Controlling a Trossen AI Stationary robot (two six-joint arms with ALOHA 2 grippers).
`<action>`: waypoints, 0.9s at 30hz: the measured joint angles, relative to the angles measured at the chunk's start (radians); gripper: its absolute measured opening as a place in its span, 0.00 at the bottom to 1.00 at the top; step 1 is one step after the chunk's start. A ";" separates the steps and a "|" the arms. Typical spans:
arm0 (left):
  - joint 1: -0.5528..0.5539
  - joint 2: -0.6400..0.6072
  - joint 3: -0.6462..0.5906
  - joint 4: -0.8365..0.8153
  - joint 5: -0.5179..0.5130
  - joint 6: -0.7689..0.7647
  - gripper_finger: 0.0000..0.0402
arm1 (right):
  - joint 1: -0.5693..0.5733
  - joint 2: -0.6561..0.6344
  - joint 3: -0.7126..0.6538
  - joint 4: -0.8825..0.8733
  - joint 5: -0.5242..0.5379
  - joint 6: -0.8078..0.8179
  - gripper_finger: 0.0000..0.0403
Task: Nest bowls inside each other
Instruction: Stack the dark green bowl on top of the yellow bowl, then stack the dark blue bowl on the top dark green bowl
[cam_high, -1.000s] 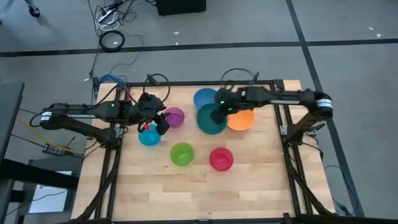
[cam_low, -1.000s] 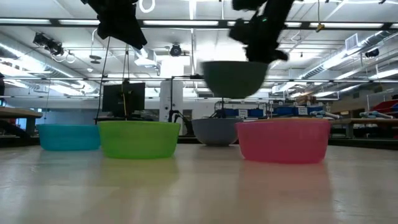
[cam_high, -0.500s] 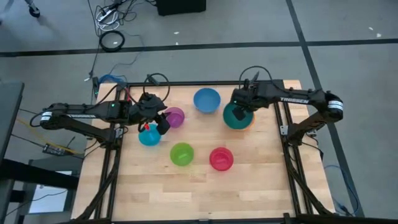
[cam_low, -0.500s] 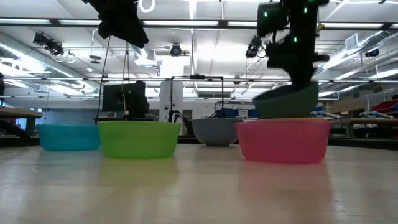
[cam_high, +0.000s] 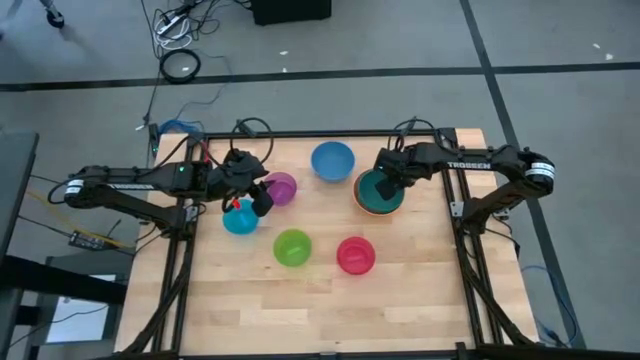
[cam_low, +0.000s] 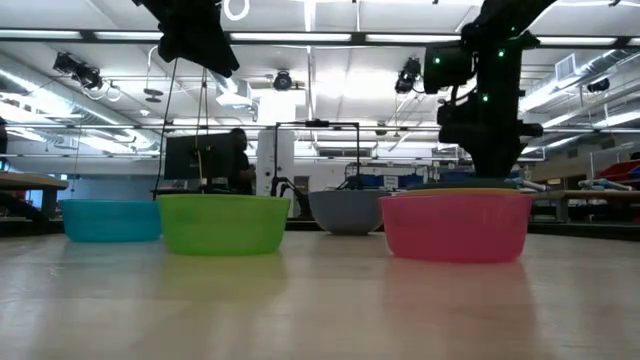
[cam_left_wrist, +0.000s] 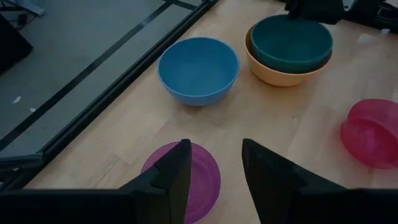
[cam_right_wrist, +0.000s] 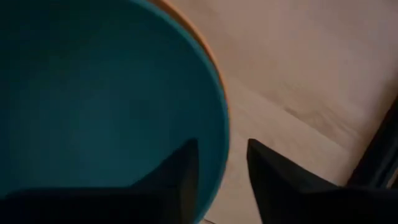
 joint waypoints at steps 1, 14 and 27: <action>0.000 0.000 0.000 -0.001 0.000 0.000 0.38 | 0.007 -0.013 0.001 -0.002 0.009 0.007 0.34; 0.000 0.000 0.000 0.073 -0.001 0.067 0.38 | 0.126 -0.121 0.004 0.654 -0.017 -0.169 0.39; 0.000 0.000 0.000 0.144 0.000 0.106 0.38 | 0.074 0.508 0.659 0.257 -0.150 -0.497 0.38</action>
